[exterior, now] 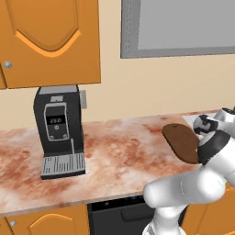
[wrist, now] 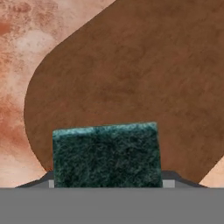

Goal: Pick up the sponge from the counter and clean the cutting board by briefly scrubbing or pressing down on the cutting board. Once finished, release the sponge.

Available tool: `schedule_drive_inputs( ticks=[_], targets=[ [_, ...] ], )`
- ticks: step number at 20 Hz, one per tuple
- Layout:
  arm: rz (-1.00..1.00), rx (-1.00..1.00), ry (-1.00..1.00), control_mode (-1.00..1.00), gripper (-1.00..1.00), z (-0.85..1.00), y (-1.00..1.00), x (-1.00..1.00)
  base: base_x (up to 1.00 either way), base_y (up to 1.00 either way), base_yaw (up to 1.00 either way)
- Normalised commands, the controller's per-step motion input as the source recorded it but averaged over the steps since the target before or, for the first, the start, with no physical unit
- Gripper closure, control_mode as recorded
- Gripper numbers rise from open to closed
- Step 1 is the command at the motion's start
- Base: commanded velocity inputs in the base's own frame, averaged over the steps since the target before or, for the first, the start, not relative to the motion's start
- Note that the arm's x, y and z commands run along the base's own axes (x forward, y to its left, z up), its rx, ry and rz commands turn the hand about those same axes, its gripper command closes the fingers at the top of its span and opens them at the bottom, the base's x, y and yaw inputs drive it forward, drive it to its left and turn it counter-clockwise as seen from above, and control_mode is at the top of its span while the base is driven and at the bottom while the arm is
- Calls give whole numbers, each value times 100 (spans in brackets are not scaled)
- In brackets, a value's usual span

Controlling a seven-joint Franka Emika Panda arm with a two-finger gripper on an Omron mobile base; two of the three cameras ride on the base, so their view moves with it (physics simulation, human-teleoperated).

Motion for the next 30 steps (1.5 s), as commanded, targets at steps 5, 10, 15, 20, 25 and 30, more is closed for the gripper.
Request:
schedule_drive_inputs(
  ticks=[5,10,15,20,25,30],
  targets=[
    [14,0,13,-100,100,-28,-3,26,0,0,0],
    [15,0,2,-100,100,-37,-6,33,0,0,0],
    [11,0,-3,-100,100,-27,-1,39,0,0,0],
    [15,2,0,-100,100,-19,-4,64,0,0,0],
    [11,5,-2,-100,100,-20,0,74,0,0,0],
    [8,9,-10,-100,100,-4,5,65,0,0,0]
  ],
)
